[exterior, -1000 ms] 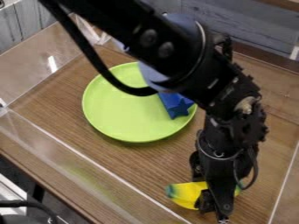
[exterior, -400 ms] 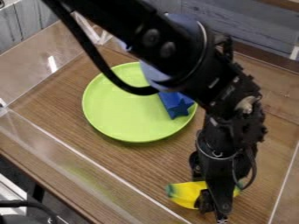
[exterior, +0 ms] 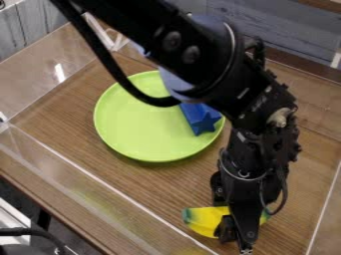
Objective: Put the banana in the green plate
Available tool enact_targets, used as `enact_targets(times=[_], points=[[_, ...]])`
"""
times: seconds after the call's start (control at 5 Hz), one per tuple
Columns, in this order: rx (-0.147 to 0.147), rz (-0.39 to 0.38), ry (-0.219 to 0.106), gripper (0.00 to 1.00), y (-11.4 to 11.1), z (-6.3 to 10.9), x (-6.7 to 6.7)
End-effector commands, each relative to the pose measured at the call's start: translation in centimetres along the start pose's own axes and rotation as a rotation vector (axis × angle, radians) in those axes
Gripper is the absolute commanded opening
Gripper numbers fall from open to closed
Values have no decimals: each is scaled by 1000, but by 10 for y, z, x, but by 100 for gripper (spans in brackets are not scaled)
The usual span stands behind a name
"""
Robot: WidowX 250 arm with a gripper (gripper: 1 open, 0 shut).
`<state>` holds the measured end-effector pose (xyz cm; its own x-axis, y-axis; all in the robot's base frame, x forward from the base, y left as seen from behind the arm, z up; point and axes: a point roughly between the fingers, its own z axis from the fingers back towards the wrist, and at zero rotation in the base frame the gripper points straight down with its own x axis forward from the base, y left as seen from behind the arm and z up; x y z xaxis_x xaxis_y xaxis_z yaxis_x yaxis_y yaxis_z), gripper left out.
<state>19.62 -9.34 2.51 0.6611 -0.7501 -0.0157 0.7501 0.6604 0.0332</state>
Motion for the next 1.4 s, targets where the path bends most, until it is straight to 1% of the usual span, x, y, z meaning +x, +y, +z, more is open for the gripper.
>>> enact_targets(times=[0.0, 0.4, 1.2], points=[[15, 6, -11, 0, 6, 9, 1], [18, -2, 11, 0, 7, 15, -1], [28, -11, 26, 0, 10, 18, -5]])
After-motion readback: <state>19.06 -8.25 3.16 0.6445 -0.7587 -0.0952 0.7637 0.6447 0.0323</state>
